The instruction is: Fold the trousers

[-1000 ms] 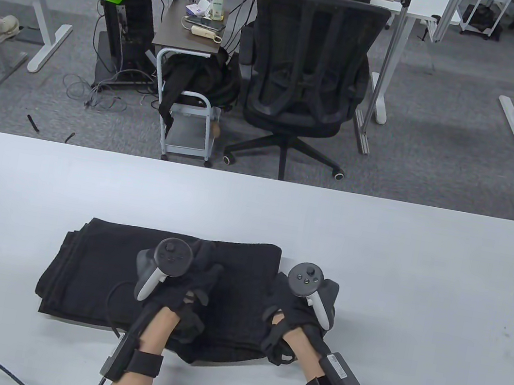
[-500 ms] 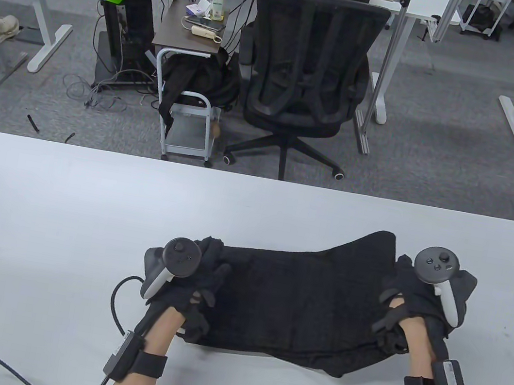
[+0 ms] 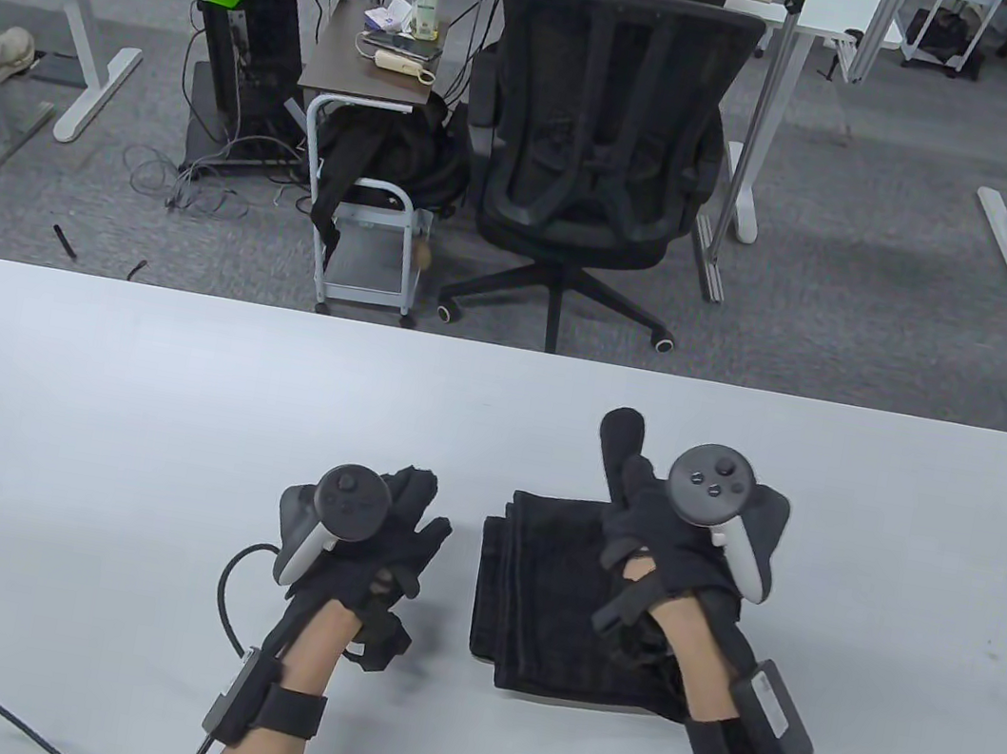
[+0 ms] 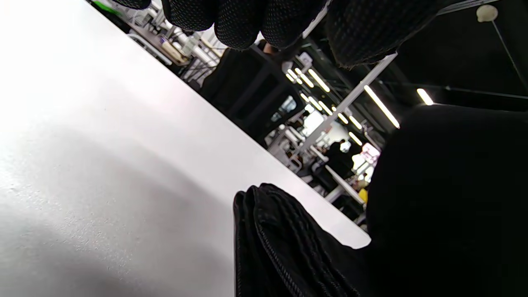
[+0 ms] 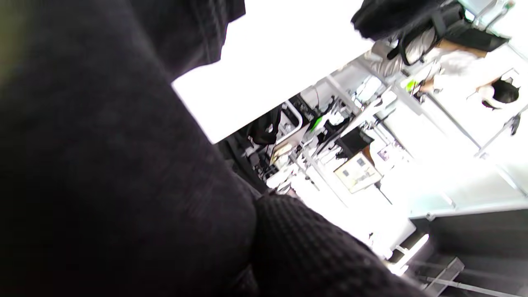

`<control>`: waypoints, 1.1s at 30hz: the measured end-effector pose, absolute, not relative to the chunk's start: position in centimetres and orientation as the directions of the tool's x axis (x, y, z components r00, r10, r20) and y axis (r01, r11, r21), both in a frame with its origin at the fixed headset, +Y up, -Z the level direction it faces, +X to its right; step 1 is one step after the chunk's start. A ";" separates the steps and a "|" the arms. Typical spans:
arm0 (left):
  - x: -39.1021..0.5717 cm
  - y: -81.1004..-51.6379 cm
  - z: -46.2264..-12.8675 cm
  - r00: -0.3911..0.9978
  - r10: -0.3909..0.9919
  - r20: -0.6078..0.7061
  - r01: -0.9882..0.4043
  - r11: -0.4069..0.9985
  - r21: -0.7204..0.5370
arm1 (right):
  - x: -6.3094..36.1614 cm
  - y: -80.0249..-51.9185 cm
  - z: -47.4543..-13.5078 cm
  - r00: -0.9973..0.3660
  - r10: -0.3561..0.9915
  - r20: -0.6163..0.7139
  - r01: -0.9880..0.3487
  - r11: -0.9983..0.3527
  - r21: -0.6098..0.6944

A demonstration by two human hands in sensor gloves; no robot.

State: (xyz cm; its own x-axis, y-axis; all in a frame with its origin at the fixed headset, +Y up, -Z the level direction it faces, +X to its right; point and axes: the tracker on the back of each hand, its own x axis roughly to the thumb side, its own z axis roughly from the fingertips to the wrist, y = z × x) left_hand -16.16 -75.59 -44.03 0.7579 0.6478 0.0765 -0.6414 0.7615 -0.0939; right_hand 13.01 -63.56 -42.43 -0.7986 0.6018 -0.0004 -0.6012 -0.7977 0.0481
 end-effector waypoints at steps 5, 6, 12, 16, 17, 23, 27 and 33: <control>-16.3 -75.8 -44.1 0.757 0.649 0.071 -0.642 0.760 -0.098 | 9.5 -66.3 -41.8 -0.770 0.631 0.097 -0.624 -0.776 0.092; -16.3 -75.8 -44.1 0.758 0.648 0.071 -0.641 0.761 -0.097 | 9.4 -66.5 -41.7 -0.778 0.620 0.105 -0.611 -0.785 0.107; -16.3 -76.2 -44.3 0.760 0.647 0.061 -0.640 0.761 -0.108 | 9.5 -70.5 -41.4 -0.861 0.491 0.134 -0.476 -0.870 0.129; -16.4 -76.3 -44.3 0.757 0.651 0.057 -0.644 0.757 -0.108 | 7.1 -76.2 -40.5 -0.887 0.408 0.217 -0.358 -0.904 0.235; -16.4 -76.4 -44.3 0.755 0.653 0.057 -0.646 0.756 -0.107 | 6.8 -76.7 -40.4 -0.887 0.402 0.228 -0.344 -0.903 0.256; -16.4 -76.4 -44.3 0.745 0.665 0.057 -0.657 0.746 -0.109 | 2.6 -80.1 -38.7 -0.938 0.258 0.230 -0.185 -0.937 0.297; -16.5 -76.5 -44.3 0.747 0.662 0.055 -0.655 0.748 -0.106 | 1.2 -80.6 -38.2 -0.957 0.180 0.229 -0.111 -0.952 0.284; -16.3 -76.8 -44.3 0.754 0.655 0.054 -0.647 0.754 -0.114 | 1.5 -80.5 -38.8 -0.959 0.186 0.214 -0.117 -0.947 0.298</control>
